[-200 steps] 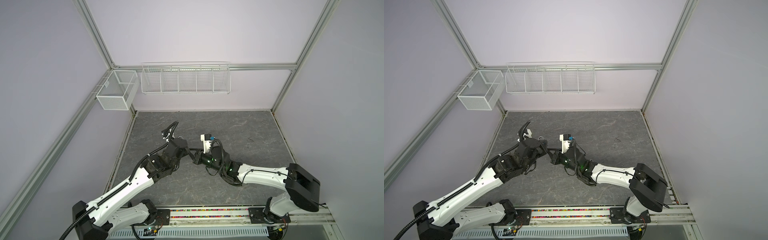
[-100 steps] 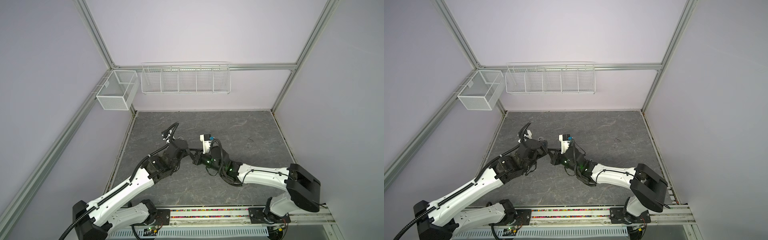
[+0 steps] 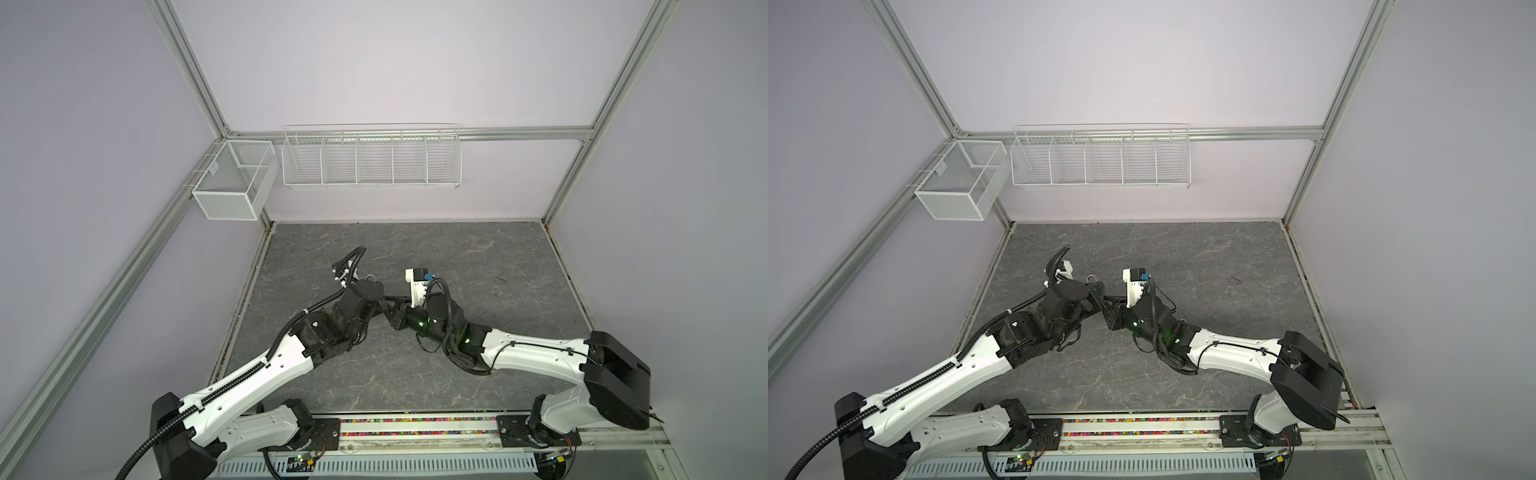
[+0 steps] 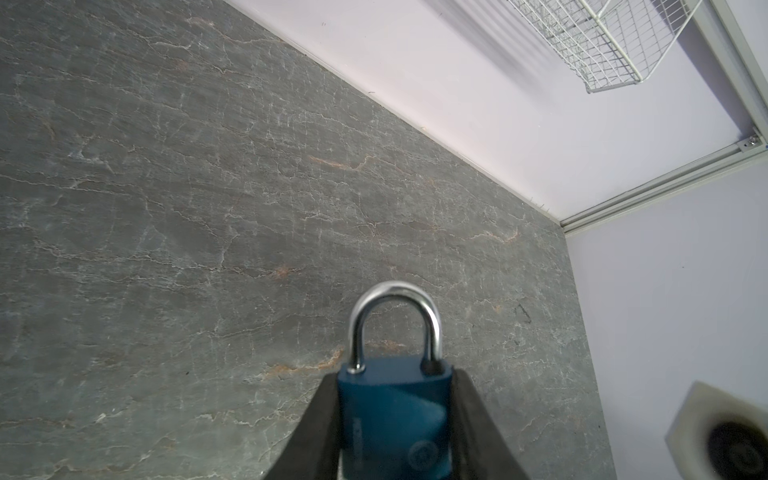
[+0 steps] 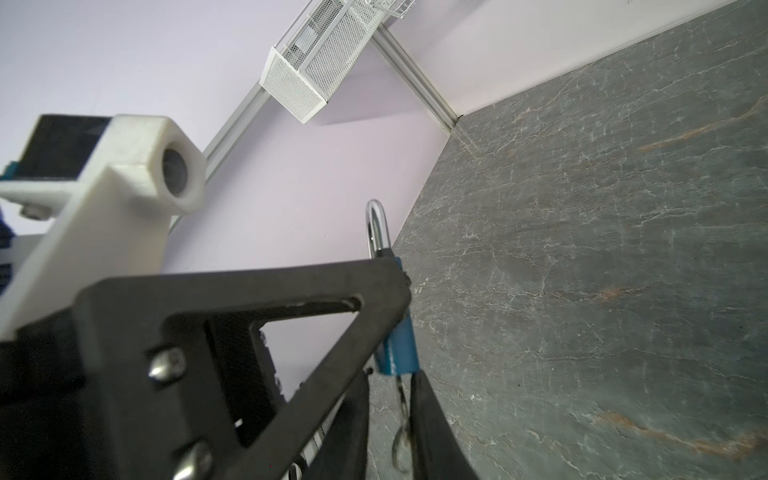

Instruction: Unlock with the key

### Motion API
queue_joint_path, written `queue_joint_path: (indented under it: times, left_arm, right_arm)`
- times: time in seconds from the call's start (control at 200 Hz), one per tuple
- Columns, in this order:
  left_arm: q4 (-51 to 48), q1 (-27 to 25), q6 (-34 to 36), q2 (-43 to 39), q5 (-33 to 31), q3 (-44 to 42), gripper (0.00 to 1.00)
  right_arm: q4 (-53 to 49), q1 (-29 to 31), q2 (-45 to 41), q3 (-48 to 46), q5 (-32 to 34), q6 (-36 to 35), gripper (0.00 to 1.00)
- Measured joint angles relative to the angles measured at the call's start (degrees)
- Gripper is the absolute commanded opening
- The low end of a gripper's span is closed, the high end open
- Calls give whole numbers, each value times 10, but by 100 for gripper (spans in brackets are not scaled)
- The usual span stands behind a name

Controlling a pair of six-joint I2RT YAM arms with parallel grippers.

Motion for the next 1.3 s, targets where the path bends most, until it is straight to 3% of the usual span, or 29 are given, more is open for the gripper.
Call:
queue_joint_path:
  times: [0.79,1.299]
  left_arm:
    - [5,0,-15,-7,0,-1,0]
    - [53,9,-26,-80,26,-45,0]
  right_arm:
    - [5,-3,-2,-10,-11,39,8]
    - [69,-26,-1,-15,-106,113,7]
